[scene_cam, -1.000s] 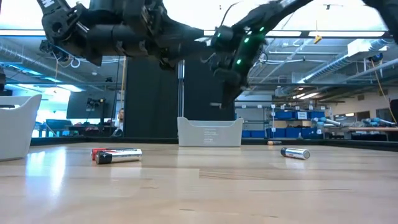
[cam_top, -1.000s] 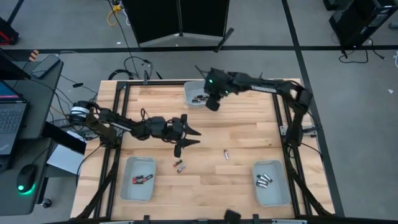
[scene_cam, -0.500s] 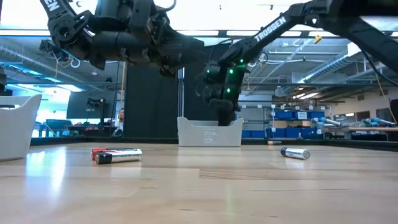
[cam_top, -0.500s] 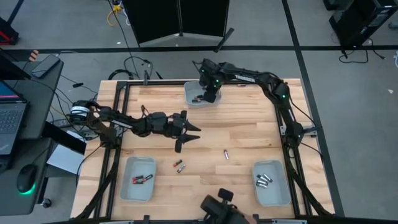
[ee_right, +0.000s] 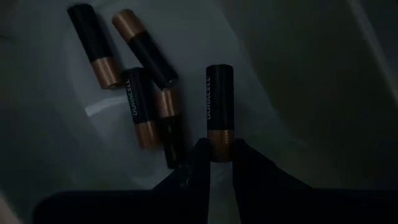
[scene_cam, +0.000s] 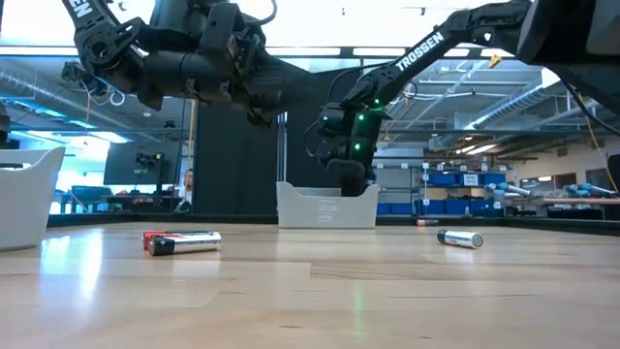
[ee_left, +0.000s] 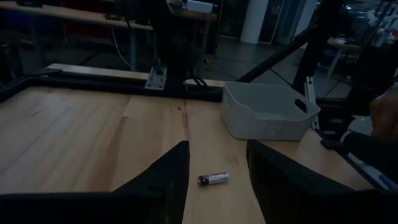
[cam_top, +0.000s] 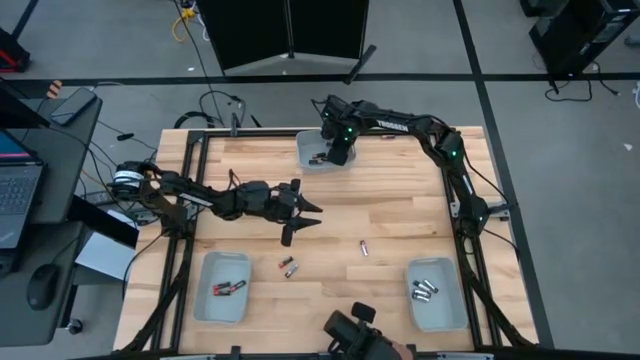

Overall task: Sort batteries
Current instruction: Put the copper battery into the top gray bin, then put the silver battery into the bottom right gray bin

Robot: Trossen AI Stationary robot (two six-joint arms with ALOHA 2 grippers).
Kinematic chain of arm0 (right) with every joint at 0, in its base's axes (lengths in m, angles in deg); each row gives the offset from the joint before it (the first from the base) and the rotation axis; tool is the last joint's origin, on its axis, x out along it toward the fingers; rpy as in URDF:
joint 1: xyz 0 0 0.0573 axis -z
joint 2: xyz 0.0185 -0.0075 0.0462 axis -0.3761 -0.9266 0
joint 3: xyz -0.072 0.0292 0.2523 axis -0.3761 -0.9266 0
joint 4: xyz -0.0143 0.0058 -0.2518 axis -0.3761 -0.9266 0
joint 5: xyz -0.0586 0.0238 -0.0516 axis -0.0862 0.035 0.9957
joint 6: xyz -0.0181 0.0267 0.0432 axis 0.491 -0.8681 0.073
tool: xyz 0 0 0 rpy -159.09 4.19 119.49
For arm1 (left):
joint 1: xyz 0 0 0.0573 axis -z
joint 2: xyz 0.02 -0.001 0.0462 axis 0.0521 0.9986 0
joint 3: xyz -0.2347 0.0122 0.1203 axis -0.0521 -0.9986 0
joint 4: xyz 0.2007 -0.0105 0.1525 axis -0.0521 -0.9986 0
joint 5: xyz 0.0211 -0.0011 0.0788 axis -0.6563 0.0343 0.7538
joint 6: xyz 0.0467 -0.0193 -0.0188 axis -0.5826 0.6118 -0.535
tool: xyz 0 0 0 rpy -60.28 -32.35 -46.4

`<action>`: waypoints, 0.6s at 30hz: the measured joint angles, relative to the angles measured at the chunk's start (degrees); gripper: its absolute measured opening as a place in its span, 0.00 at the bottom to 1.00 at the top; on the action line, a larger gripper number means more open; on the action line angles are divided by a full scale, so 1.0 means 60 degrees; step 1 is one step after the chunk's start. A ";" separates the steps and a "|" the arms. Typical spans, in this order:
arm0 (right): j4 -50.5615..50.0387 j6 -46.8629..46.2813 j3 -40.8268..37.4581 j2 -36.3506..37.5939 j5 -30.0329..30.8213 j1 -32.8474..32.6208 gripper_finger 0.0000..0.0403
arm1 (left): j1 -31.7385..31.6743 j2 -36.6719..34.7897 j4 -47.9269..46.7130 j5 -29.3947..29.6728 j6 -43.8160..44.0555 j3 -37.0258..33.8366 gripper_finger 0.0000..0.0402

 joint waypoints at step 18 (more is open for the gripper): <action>-0.0500 0.0025 0.0134 0.0673 0.0289 -0.0414 0.37 | 0.0009 0.0002 -0.0045 0.0019 0.0026 0.0000 0.42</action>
